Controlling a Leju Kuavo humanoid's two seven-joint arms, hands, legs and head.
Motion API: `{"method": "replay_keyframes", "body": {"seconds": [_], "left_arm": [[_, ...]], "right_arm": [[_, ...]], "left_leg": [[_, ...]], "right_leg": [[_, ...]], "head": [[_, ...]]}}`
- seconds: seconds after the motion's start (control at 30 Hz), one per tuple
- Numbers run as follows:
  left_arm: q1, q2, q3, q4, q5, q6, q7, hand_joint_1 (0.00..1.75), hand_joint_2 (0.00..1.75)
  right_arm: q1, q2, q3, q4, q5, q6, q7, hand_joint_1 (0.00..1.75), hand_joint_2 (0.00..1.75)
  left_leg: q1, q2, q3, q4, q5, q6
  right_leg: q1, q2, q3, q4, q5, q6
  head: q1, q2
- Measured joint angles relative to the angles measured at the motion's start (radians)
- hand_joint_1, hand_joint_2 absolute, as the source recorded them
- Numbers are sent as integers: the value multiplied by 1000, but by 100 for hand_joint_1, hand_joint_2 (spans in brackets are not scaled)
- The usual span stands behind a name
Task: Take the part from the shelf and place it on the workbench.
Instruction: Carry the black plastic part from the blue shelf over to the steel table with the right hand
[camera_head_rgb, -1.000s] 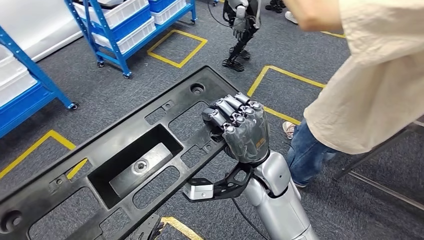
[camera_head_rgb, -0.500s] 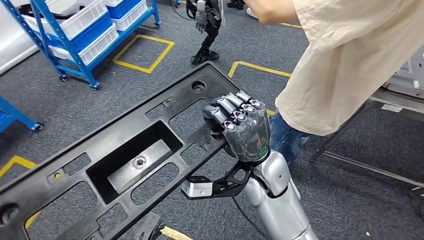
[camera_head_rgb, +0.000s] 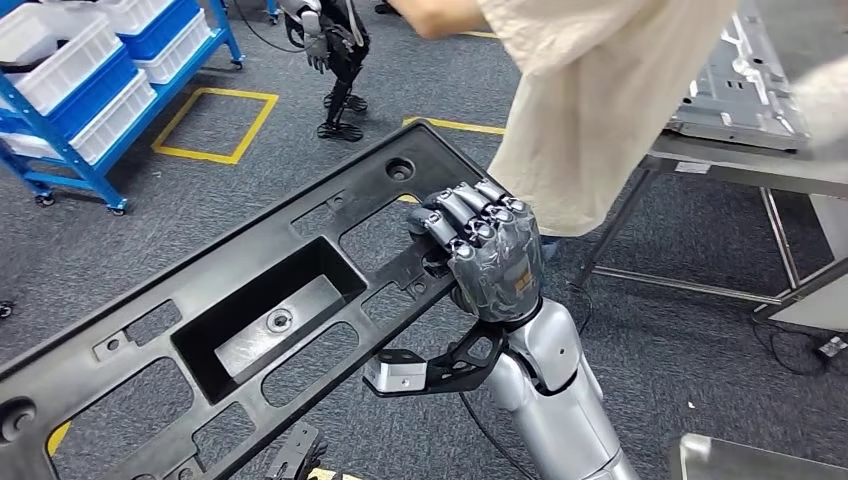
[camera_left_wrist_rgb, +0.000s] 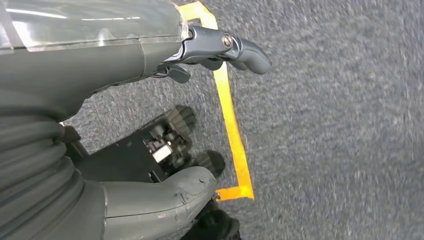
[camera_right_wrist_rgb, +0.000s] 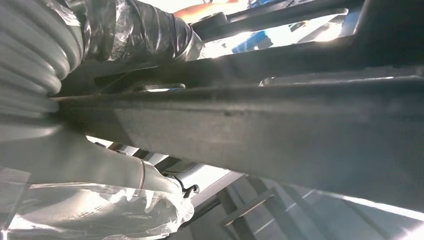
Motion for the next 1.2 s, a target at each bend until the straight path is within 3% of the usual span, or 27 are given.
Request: {"method": "replay_keyframes", "body": {"seconds": [0.07,0.1,0.17,0.2,0.23,0.27,0.33,0.4,0.43,0.5,0.57,0.63,0.7,0.73,0.77,0.8,0.87,0.93,1.0,1.03,1.1,1.13,1.2], "left_arm": [[-1,0,-2,0,1,0,0,0,175],[0,0,-3,0,1,0,0,0,175],[4,0,-3,0,2,0,0,0,175],[6,0,-3,0,3,0,0,0,175],[6,1,-3,0,4,0,0,0,175],[6,1,-3,0,5,0,0,0,175],[4,1,-3,0,7,0,0,0,175],[2,3,-4,0,8,0,0,0,175],[2,3,-4,0,8,0,1,0,175],[2,2,-4,0,9,0,1,0,175],[-1,1,-5,0,9,0,0,0,175],[0,1,-7,0,9,0,0,0,175],[5,1,-8,0,9,0,0,0,175],[7,1,-9,0,10,-1,0,0,175],[7,1,-9,0,10,-1,0,0,175],[6,0,-10,0,10,-2,-1,0,175],[3,-2,-10,0,11,-3,-2,0,175],[2,-2,-10,-1,12,-4,-3,0,175],[1,-3,-11,-1,12,-5,-3,0,175],[0,-4,-11,-1,12,-5,-3,0,175],[-2,-5,-11,-2,13,-6,-3,0,175],[-1,-5,-11,-3,12,-6,-4,0,175],[3,-5,-11,-3,13,-6,-4,0,175]], "right_arm": [[-2,0,0,-1,0,0,2,175,175],[-2,0,0,-1,0,0,2,175,175],[-2,0,0,-1,0,0,3,175,175],[-1,0,0,-1,0,0,3,175,175],[-1,0,0,-1,0,0,3,175,175],[-1,0,0,-1,0,0,3,175,175],[-2,0,0,-1,0,0,3,175,175],[-2,0,0,-1,0,0,4,175,175],[-1,0,0,-2,0,0,4,175,175],[1,0,0,-3,0,0,5,175,175],[2,-1,0,-5,0,0,5,175,175],[2,-2,0,-7,0,0,5,175,175],[5,-4,0,-7,0,0,5,175,175],[6,-5,0,-7,1,0,5,175,175],[7,-6,0,-7,2,0,5,175,175],[8,-7,0,-7,4,0,6,175,175],[7,-8,0,-8,8,0,8,175,175],[6,-8,0,-8,10,0,9,175,175],[6,-8,0,-8,12,0,11,175,175],[6,-8,0,-8,12,0,12,175,175],[5,-8,0,-9,14,0,16,175,175],[4,-8,0,-9,15,0,18,175,175],[5,-8,0,-8,16,0,20,175,175]], "left_leg": [[5,-40,-19,51,-39,-10],[7,-65,-43,106,-71,-13],[8,-87,-104,236,-125,-15],[8,-90,-124,274,-130,-15],[8,-92,-127,274,-114,-13],[8,-95,-113,237,-82,-9],[8,-128,-58,106,-10,2],[7,-163,-20,21,16,10],[6,-169,-16,11,12,11],[7,-152,-13,1,16,16],[11,-130,-6,-15,24,28],[12,-105,-2,-24,28,36],[11,-78,-3,-24,26,38],[11,-65,-3,-23,25,37],[12,-53,-3,-22,23,36],[12,-43,-2,-20,21,34],[9,-25,0,-11,12,25],[3,-8,1,-4,3,14],[0,12,5,-3,-3,4],[2,7,5,3,-10,-2],[7,-34,-16,60,-52,-10],[9,-61,-41,118,-85,-13],[9,-85,-103,247,-137,-16]], "right_leg": [[-5,20,2,-5,5,-11],[-6,29,2,-5,5,-15],[-5,53,2,-4,6,-18],[-4,66,2,-4,6,-19],[-3,80,2,-2,6,-19],[-2,94,3,-1,6,-19],[-1,119,2,1,6,-17],[-3,141,-4,3,9,-10],[-5,151,-8,3,11,-4],[-9,159,-13,1,15,8],[-3,115,-25,26,-6,16],[-1,59,-71,125,-64,22],[-6,45,-127,240,-110,29],[-9,43,-137,260,-108,32],[-11,39,-127,243,-89,34],[-13,30,-99,191,-57,35],[-8,-12,-31,62,-7,31],[-1,-35,-3,3,3,21],[0,-14,-5,0,3,9],[-2,-3,-5,-1,4,4],[-7,19,-3,-5,8,-7],[-9,30,-3,-5,8,-10],[-8,54,-3,-4,9,-13]], "head": [[0,0],[0,0],[0,0],[0,0],[0,0],[0,0],[0,0],[0,0],[0,0],[0,0],[1,0],[3,0],[3,0],[3,0],[3,0],[3,0],[3,0],[3,0],[2,0],[2,0],[2,0],[2,0],[2,0]]}}
